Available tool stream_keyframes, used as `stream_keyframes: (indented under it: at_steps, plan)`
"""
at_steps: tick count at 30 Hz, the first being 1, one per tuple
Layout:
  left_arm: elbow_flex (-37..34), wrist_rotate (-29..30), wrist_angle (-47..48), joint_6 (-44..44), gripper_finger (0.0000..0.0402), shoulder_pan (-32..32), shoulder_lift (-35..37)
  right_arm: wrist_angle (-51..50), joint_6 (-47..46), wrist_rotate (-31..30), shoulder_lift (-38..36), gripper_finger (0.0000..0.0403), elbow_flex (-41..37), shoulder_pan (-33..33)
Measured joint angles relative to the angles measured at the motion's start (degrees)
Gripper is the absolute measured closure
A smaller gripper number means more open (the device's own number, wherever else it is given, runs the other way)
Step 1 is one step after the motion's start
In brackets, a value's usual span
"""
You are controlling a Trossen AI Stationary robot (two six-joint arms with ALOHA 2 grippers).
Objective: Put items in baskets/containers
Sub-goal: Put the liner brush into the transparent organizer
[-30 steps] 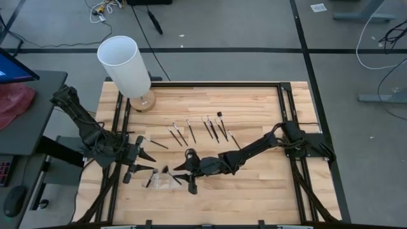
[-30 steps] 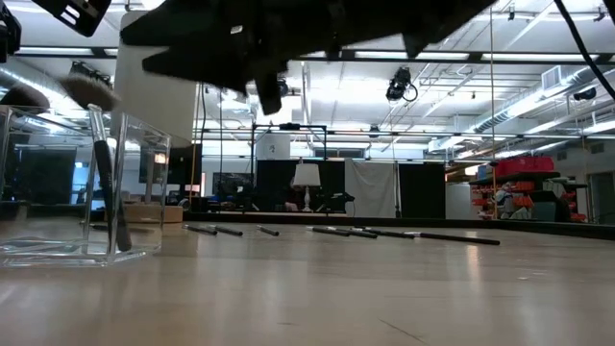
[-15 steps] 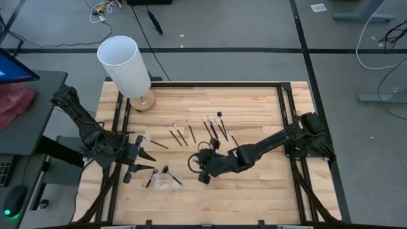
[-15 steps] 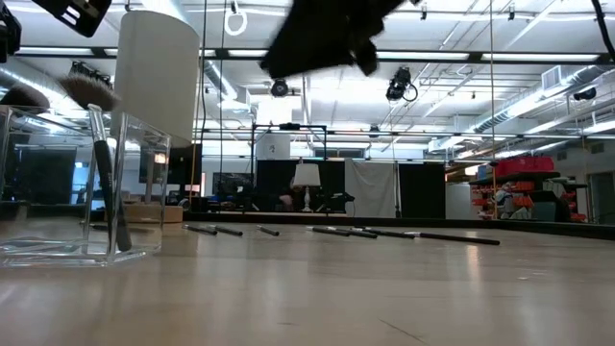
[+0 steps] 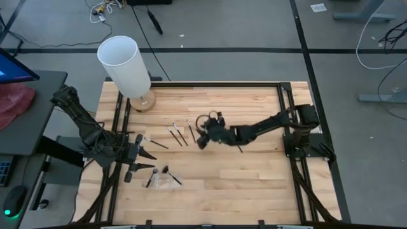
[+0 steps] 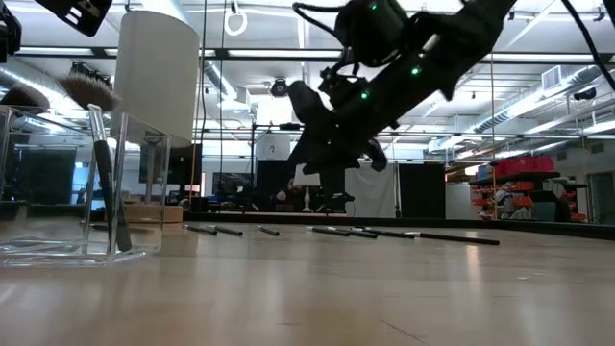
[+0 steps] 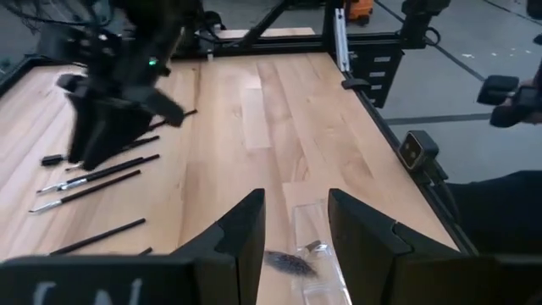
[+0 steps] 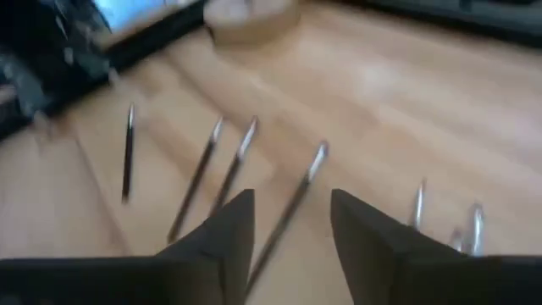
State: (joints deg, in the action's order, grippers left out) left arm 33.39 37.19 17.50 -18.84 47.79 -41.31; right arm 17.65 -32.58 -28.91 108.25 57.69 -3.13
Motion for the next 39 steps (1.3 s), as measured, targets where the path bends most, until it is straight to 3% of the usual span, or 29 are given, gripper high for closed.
stream_keyframes:
  at_steps: [5, 10, 25, 33, 39]
  plan:
    - [-0.04, 1.60, -0.04, 0.03, 0.0268, 0.00, -0.01, -0.85, 0.43, 1.09, 3.07, 0.0211, 0.20, 3.37]
    - [-0.07, 1.82, -0.15, 0.03, 0.0268, -0.06, -0.92, -2.40, -2.47, 0.14, 6.28, 0.0217, 0.26, 4.68]
    - [-0.07, 1.84, -0.97, 0.69, 0.0268, -0.11, -7.02, -6.03, -1.25, 0.24, 10.14, 0.0295, 0.46, 4.76]
    - [-0.07, 1.82, -1.14, 0.61, 0.0268, -0.11, -7.07, -9.26, 3.71, 1.31, 10.24, 0.0386, 0.61, 3.45]
    - [-0.07, 1.82, -0.97, -0.03, 0.0268, -0.11, -7.07, -6.83, 4.43, 0.25, 9.92, 0.0391, 0.28, 1.38]
